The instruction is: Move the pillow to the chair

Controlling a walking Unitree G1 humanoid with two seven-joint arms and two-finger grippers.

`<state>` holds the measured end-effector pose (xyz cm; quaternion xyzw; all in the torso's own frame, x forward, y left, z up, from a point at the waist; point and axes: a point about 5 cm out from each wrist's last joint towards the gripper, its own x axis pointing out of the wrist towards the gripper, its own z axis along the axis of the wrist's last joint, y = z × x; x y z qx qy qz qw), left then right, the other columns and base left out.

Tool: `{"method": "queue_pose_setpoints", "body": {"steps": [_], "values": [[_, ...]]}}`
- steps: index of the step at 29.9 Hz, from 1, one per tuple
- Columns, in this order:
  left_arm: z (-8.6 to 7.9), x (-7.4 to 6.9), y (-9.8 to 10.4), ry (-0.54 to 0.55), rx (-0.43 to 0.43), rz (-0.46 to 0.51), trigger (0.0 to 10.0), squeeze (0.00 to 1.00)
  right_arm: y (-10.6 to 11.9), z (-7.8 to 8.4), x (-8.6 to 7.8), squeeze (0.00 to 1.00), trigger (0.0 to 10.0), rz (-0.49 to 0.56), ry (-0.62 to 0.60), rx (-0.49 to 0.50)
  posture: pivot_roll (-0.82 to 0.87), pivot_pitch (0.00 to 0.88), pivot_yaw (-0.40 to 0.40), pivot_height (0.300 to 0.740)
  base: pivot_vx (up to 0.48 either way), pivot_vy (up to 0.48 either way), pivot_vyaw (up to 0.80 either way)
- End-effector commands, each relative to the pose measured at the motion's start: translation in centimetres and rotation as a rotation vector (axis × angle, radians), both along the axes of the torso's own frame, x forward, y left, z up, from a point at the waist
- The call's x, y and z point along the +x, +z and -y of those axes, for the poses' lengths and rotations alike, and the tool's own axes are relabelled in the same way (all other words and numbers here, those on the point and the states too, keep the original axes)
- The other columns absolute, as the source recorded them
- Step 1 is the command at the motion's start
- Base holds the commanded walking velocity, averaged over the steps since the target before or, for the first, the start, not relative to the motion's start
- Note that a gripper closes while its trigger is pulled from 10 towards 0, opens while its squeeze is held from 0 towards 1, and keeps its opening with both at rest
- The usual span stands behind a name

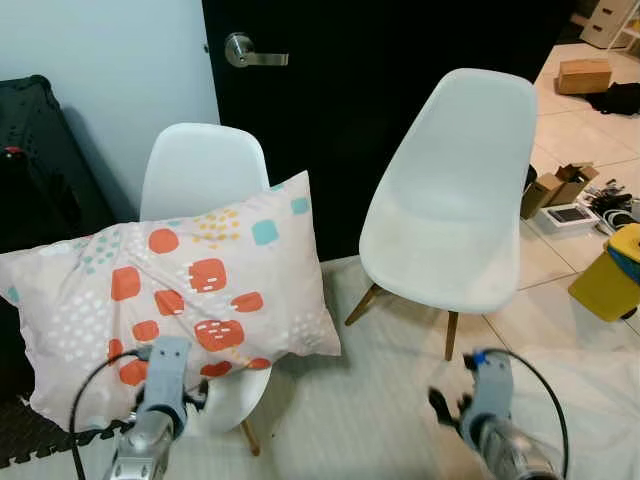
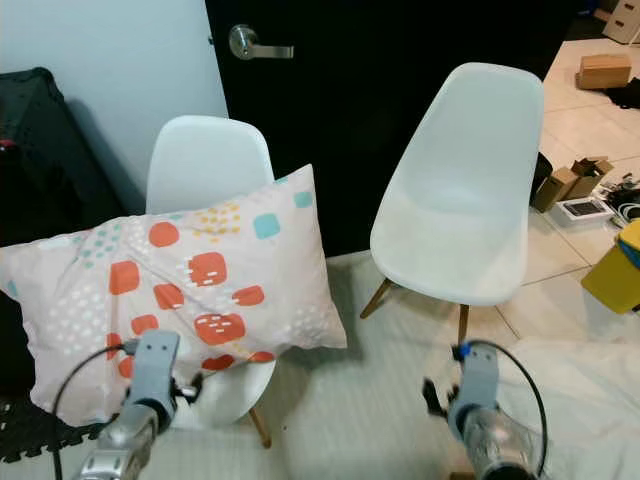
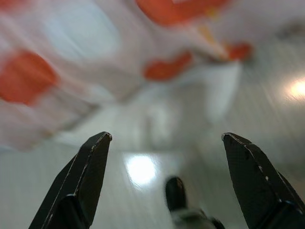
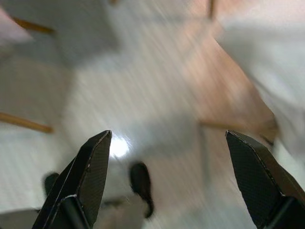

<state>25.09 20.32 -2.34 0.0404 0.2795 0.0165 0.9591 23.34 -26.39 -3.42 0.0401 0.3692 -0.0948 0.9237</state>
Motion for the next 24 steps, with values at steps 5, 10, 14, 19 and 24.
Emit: {"method": "queue_pose_setpoints", "body": {"steps": [5, 10, 14, 19, 24], "values": [[0.6, -2.1, -2.1, 0.008, -0.145, -0.078, 10.0, 0.0, -1.8, 0.4, -2.9, 0.0, 10.0, -0.123, 0.041, -0.094, 0.03, 0.087, -0.039, 0.74, 0.0, 0.0, 0.0], [0.5, -5.3, -4.7, 0.092, -0.197, -0.24, 10.0, 0.0, -4.3, -0.1, -7.1, 0.0, 10.0, -0.292, 0.051, -0.119, 0.02, 0.077, -0.037, 0.74, 0.0, 0.0, 0.0], [0.4, -7.6, -6.0, 0.147, -0.189, -0.343, 10.0, 0.0, -5.3, -0.5, -9.2, 0.0, 10.0, -0.367, 0.041, -0.104, 0.02, 0.079, -0.036, 0.74, 0.0, 0.0, 0.0], [0.3, -11.0, -7.6, 0.191, -0.179, -0.46, 10.0, 0.0, -5.6, -0.9, -9.8, 0.0, 10.0, -0.382, 0.097, -0.088, 0.01, 0.082, -0.037, 0.74, 0.0, 0.0, 0.0], [0.3, -11.6, -7.8, 0.194, -0.182, -0.474, 10.0, 0.0, -5.6, -0.9, -9.9, 0.0, 10.0, -0.398, 0.118, -0.095, 0.01, 0.086, -0.039, 0.74, 0.0, 0.0, -0.62]]}}
